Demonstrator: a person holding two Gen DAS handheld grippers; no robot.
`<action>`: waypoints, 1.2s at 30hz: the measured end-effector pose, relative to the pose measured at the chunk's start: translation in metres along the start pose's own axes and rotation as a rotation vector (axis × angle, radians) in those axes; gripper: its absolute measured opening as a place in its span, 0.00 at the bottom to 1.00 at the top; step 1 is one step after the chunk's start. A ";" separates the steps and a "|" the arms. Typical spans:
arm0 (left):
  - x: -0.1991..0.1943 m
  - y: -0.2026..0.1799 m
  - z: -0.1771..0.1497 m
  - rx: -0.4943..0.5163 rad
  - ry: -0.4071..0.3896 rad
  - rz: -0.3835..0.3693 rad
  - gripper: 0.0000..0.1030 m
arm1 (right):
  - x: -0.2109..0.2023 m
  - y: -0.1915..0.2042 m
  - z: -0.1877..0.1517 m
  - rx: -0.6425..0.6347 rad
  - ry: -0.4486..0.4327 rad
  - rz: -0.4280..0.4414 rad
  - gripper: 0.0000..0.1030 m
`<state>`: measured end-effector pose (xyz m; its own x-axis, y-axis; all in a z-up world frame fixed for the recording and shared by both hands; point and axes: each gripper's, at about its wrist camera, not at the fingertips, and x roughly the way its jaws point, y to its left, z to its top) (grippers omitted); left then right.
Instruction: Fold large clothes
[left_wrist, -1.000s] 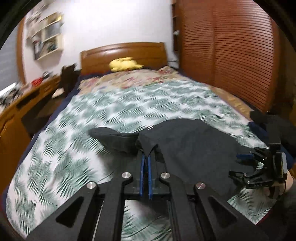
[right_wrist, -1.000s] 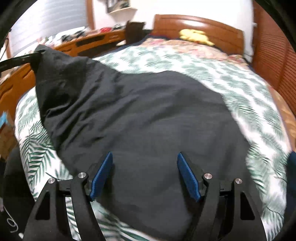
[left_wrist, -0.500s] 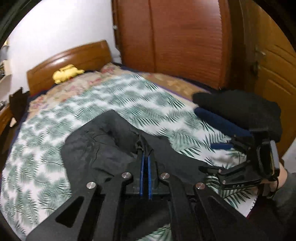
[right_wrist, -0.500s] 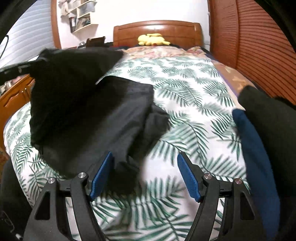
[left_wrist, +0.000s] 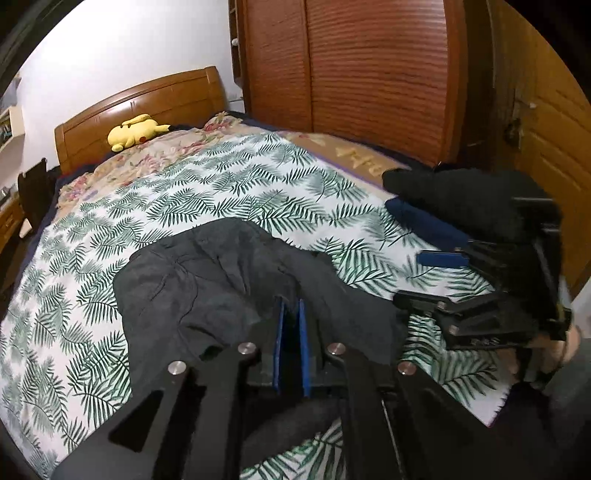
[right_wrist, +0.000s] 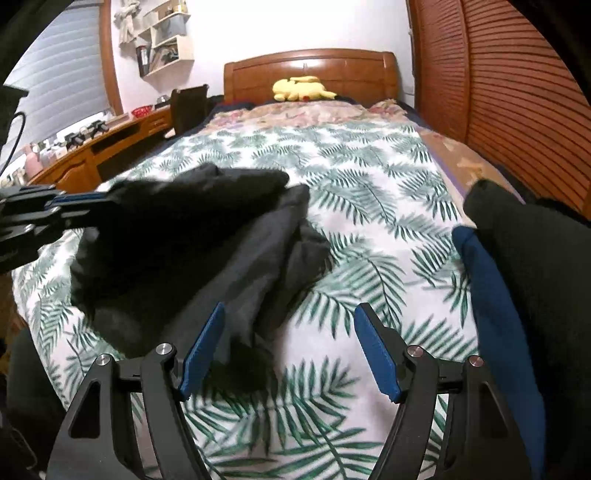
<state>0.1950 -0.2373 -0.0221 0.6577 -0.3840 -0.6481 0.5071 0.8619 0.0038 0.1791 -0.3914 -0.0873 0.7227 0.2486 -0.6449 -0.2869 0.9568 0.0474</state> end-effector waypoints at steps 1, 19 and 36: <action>-0.005 0.005 -0.001 -0.005 -0.006 0.002 0.05 | -0.001 0.002 0.003 0.000 -0.008 0.003 0.71; -0.054 0.085 -0.046 -0.089 -0.030 0.127 0.22 | 0.032 0.094 0.071 -0.047 -0.100 0.158 0.71; -0.050 0.114 -0.072 -0.154 -0.014 0.155 0.30 | 0.079 0.110 0.051 -0.063 0.135 0.287 0.19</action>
<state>0.1796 -0.0960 -0.0436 0.7293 -0.2466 -0.6382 0.3090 0.9510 -0.0144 0.2364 -0.2587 -0.0939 0.5182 0.4807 -0.7074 -0.5080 0.8384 0.1976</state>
